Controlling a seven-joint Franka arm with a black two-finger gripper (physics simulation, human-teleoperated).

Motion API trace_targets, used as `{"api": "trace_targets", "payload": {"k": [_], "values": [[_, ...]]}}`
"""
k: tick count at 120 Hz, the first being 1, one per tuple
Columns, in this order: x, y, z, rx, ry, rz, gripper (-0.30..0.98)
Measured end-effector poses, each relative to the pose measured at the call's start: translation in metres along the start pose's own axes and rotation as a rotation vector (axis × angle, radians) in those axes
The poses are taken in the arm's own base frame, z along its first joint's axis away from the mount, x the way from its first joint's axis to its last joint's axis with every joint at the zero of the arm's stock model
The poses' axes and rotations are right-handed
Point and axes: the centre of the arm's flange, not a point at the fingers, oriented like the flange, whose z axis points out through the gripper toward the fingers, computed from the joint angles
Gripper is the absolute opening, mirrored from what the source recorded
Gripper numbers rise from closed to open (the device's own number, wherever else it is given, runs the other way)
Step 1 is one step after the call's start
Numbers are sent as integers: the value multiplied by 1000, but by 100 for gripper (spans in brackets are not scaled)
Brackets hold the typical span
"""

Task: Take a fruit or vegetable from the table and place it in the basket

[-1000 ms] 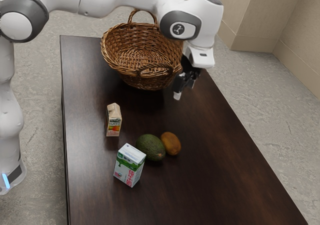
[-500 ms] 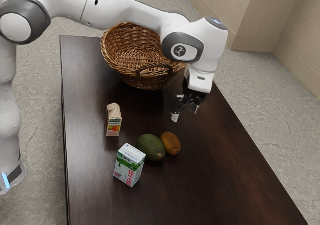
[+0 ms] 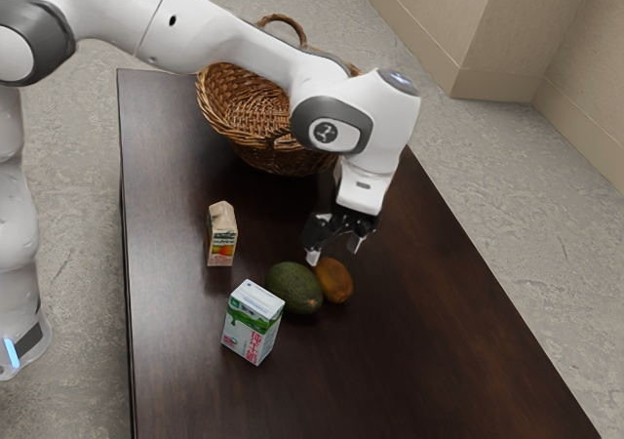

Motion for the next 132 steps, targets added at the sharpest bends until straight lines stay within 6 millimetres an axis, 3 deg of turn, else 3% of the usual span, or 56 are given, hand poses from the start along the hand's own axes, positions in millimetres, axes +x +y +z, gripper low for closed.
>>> {"api": "trace_targets", "payload": {"k": [14,43,76,95,132], "values": [[8,7,13,-6,2,27,69],[15,9,14,13,18,56,68],[20,-10,14,8,37,71,69],[12,-20,25,-13,32,61,69],[14,-26,47,-43,22,77,69]]}}
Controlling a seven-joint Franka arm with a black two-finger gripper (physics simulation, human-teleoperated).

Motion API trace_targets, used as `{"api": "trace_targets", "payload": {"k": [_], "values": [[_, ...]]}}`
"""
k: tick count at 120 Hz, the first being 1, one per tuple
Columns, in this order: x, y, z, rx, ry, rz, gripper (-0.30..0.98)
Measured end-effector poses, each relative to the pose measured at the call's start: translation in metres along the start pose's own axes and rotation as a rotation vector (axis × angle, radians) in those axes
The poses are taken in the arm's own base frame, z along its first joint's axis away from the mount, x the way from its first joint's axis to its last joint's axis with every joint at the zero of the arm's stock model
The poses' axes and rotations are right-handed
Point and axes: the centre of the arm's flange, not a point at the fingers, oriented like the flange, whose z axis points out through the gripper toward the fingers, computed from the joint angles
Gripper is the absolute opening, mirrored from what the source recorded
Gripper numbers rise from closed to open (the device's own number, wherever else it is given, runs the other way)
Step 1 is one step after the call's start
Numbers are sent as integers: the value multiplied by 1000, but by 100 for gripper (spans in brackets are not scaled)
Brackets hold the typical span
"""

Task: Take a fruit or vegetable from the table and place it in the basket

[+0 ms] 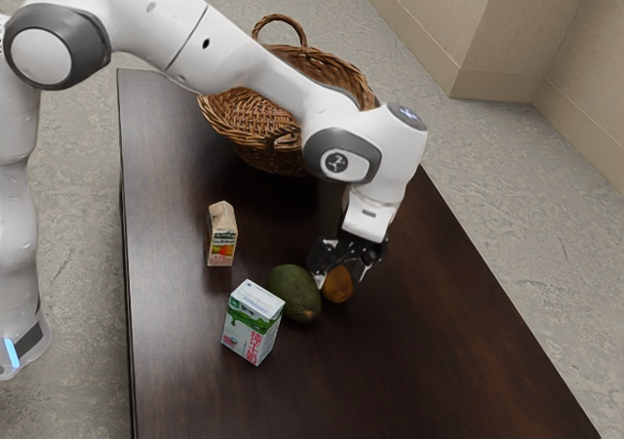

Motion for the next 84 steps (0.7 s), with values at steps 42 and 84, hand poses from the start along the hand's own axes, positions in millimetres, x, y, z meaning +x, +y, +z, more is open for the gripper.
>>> {"api": "trace_targets", "payload": {"k": [42,84], "values": [[0,-3,3,6,-3,3,29],[-115,35,-284,375,56,-226,27]]}}
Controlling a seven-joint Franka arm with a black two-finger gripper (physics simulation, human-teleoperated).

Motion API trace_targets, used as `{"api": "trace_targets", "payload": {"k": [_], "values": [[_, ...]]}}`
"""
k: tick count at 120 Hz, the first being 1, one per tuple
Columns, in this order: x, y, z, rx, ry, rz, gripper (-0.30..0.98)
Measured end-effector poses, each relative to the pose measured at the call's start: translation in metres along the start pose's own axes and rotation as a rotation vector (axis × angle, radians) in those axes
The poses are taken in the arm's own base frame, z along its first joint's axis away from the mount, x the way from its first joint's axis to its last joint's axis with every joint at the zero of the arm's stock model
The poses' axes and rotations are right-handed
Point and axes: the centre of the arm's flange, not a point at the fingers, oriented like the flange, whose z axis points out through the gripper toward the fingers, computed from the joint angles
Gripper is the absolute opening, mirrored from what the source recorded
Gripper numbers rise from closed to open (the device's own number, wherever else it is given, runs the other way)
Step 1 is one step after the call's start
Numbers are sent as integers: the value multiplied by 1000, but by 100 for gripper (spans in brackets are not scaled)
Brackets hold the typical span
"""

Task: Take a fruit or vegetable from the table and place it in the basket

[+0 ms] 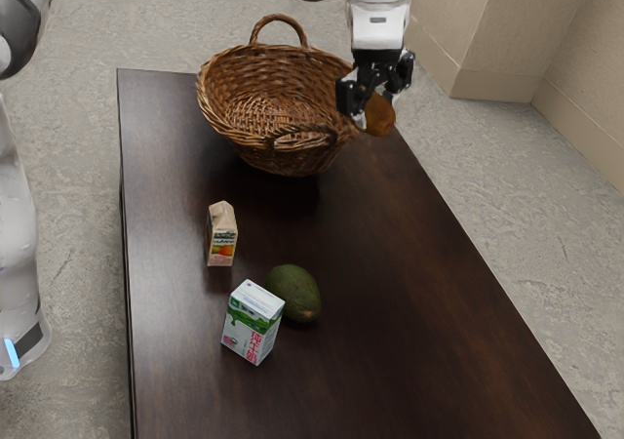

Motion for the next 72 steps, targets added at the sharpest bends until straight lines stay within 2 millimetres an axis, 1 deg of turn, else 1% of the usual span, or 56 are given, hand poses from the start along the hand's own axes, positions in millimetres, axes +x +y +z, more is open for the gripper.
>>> {"api": "trace_targets", "payload": {"k": [3,6,11,14,16,18,20,21,23,25,31,34,37,48,52,58,64,72], "values": [[-61,-33,8,-11,-40,-119,28],[-121,-65,22,-34,-79,-232,28],[-211,-106,50,-78,-133,-386,26],[-262,-122,64,-100,-161,-468,24],[-294,-128,71,-111,-176,-516,24],[-319,-133,76,-121,-187,-554,24],[-335,-136,82,-131,-195,-574,24],[-338,-138,84,-135,-198,-578,23],[-337,-141,89,-142,-200,-572,23],[-329,-144,95,-150,-200,-554,24],[-295,-151,112,-172,-197,-488,24],[-284,-153,117,-180,-196,-468,24],[-280,-154,121,-186,-197,-456,24],[-286,-155,125,-197,-201,-455,25],[-286,-155,126,-199,-200,-450,36],[-285,-155,127,-204,-199,-442,46],[-285,-154,128,-206,-198,-435,52],[-285,-153,129,-209,-195,-426,59]]}}
